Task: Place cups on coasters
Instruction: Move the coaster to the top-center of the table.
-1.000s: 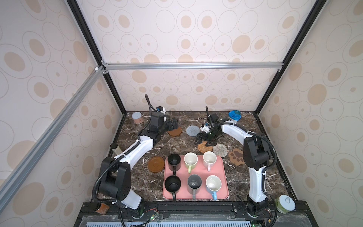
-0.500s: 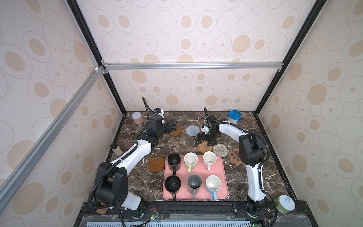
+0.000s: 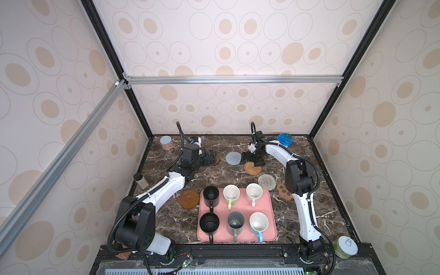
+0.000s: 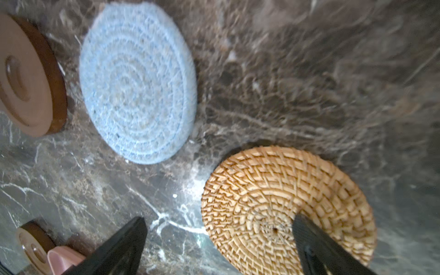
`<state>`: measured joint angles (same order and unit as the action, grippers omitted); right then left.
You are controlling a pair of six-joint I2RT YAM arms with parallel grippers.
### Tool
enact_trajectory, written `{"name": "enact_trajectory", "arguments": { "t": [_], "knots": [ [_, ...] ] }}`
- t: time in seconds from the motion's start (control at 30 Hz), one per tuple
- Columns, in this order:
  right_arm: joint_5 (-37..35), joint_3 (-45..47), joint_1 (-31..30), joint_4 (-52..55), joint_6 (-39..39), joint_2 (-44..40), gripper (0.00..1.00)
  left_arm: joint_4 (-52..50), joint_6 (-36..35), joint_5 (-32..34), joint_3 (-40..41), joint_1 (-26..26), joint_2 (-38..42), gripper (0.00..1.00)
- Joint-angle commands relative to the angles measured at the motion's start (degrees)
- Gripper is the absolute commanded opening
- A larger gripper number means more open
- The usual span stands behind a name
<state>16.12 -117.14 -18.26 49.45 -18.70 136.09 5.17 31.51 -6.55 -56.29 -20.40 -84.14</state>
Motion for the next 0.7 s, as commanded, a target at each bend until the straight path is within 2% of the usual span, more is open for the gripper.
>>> {"name": "enact_trajectory", "arguments": {
  "t": [0.0,0.27,0.33,0.67],
  "knots": [
    [-2.3,-3.6,1.2,3.3,-0.8,3.2,1.0,0.6,1.6,-0.2,1.0,-0.5,2.0,1.0],
    [-3.1,-11.1,2.0,6.0,-0.1,6.9,1.0,0.6,2.6,-0.4,1.7,-0.9,2.7,1.0],
    [-2.6,-11.7,3.8,6.0,-0.4,7.3,1.0,0.5,2.7,-0.4,1.7,-1.0,2.6,1.0],
    [1.2,-12.3,4.1,3.6,-1.5,8.4,1.0,0.4,3.4,-1.1,1.5,-1.8,2.0,1.0]
  ]
}}
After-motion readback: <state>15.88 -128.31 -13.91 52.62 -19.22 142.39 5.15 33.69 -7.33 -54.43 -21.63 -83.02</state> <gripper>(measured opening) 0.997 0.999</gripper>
